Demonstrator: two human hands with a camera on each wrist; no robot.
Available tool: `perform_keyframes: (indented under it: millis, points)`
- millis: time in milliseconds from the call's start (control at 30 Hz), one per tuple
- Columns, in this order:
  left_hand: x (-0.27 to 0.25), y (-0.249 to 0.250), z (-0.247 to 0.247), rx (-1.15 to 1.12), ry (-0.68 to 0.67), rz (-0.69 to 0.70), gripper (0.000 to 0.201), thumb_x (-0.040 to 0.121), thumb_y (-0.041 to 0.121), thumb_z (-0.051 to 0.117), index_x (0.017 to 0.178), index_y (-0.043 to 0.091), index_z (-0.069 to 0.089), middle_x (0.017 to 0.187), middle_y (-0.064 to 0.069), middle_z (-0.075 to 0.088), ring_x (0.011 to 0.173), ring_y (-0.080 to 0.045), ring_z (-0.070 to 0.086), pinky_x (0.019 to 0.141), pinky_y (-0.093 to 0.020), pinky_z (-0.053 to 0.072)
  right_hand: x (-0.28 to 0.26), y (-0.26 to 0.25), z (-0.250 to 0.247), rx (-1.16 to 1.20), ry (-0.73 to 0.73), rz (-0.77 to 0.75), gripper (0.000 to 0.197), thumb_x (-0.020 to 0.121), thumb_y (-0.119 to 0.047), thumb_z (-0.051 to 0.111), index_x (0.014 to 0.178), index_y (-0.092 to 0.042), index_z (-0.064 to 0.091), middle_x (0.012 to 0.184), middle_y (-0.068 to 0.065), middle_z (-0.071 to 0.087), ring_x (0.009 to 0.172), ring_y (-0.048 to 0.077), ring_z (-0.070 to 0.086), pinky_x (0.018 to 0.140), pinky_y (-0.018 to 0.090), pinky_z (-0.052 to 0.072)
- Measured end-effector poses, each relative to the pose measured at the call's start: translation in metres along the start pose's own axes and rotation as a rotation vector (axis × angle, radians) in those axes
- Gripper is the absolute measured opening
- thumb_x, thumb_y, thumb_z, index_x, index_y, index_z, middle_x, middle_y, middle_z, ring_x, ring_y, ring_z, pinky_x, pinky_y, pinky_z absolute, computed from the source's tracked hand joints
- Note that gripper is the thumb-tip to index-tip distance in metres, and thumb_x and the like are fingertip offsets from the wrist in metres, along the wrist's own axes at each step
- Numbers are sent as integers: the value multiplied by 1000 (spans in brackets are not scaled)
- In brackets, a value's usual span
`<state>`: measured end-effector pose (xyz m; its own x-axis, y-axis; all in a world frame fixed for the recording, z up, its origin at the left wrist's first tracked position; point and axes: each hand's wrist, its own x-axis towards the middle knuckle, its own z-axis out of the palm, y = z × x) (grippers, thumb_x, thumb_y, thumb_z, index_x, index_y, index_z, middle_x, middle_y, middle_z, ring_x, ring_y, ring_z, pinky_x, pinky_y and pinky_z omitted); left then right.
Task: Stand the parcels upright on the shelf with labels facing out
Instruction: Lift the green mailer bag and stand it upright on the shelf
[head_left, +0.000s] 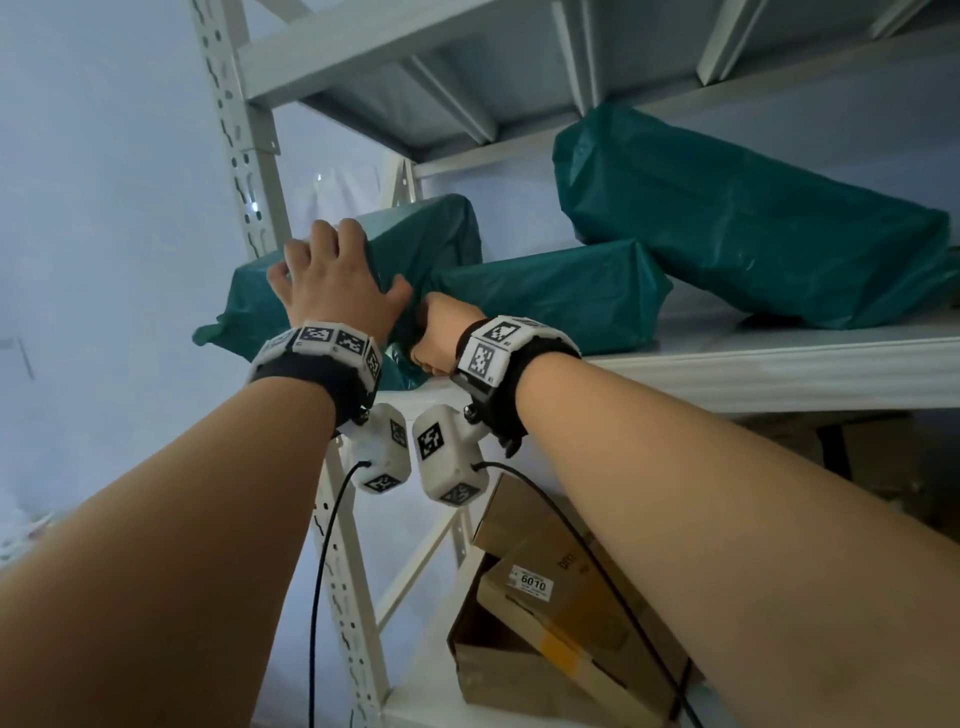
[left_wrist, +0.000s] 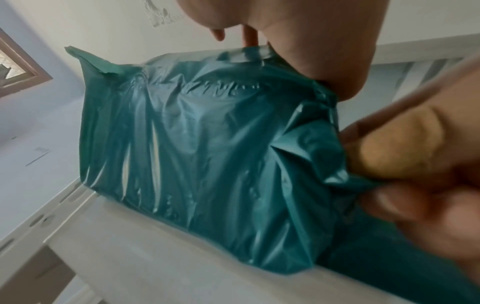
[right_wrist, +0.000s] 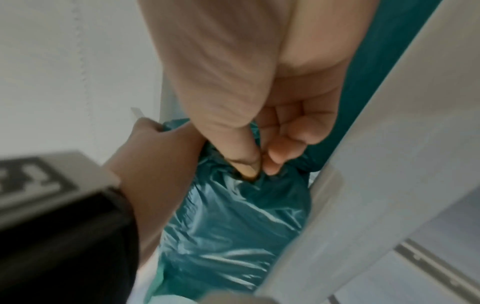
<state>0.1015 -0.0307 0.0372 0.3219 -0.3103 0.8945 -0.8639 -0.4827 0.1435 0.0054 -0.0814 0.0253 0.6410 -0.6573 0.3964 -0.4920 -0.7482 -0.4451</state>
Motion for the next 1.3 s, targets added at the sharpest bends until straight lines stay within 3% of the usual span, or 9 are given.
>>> perform_keyframes:
  millis: [133, 267, 433, 567, 667, 767, 900, 1100, 1300]
  points:
    - [-5, -3, -3, -18, 59, -35, 49, 77, 46, 51, 112, 11, 44, 116, -11, 46, 111, -33, 42, 96, -47, 31, 4, -1, -3, 413, -38, 98, 77, 79, -15, 62, 145, -14, 22, 122, 16, 57, 108, 31, 60, 88, 36, 53]
    - [-20, -13, -7, -63, 125, -96, 48, 79, 47, 52, 112, 12, 46, 116, -13, 45, 110, -32, 41, 96, -45, 28, 6, -8, -6, 848, -65, 113, 85, 83, -10, 59, 152, -12, 9, 137, 19, 50, 119, 34, 55, 98, 39, 48]
    - [-30, -21, -14, -62, 55, -114, 53, 87, 49, 46, 132, 21, 43, 122, -13, 38, 116, -31, 36, 105, -45, 21, 6, -17, 1, 1043, -71, 122, 78, 78, -33, 62, 147, -13, 31, 138, 15, 52, 120, 32, 55, 104, 46, 44]
    - [-38, -25, -15, -58, 60, -126, 56, 86, 48, 48, 135, 22, 41, 122, -13, 39, 116, -31, 36, 105, -44, 22, 6, -20, -2, 832, -22, 108, 107, 65, -76, 56, 147, -13, 32, 150, 9, 39, 134, 29, 43, 112, 43, 33]
    - [-42, -25, -14, -50, 85, -129, 60, 83, 49, 51, 135, 22, 40, 121, -12, 39, 115, -31, 37, 104, -43, 22, 10, -13, 1, 727, -10, 78, 96, 74, -65, 61, 147, -10, 31, 145, 7, 46, 127, 28, 51, 104, 31, 41]
    - [-47, -28, -13, -38, 87, -92, 62, 82, 51, 52, 135, 22, 40, 121, -11, 41, 114, -31, 39, 103, -42, 26, 7, -1, 2, 607, -5, 75, 94, 76, -61, 62, 148, -13, 26, 142, 7, 49, 122, 29, 54, 99, 33, 46]
    - [-51, -34, -15, -73, 92, 0, 54, 86, 45, 51, 131, 16, 42, 123, -10, 44, 113, -32, 42, 101, -42, 33, -6, 8, 4, 475, -120, 38, 90, 76, -51, 69, 145, -16, 23, 132, 10, 57, 108, 30, 64, 71, 34, 55]
    - [-41, -36, -22, -70, 81, 28, 45, 93, 39, 45, 130, 12, 44, 127, -14, 46, 116, -35, 41, 100, -44, 34, -15, 2, 12, 142, -149, -76, 91, 67, -41, 80, 135, -14, 25, 118, 11, 61, 97, 29, 69, 82, 40, 57]
    - [-32, -35, -21, -133, 85, -6, 42, 96, 39, 38, 127, 11, 47, 126, -13, 48, 117, -34, 42, 102, -45, 33, -6, -9, 22, -106, -20, -184, 32, 92, -25, 54, 118, -8, 58, 120, 15, 62, 107, 32, 61, 87, 32, 49]
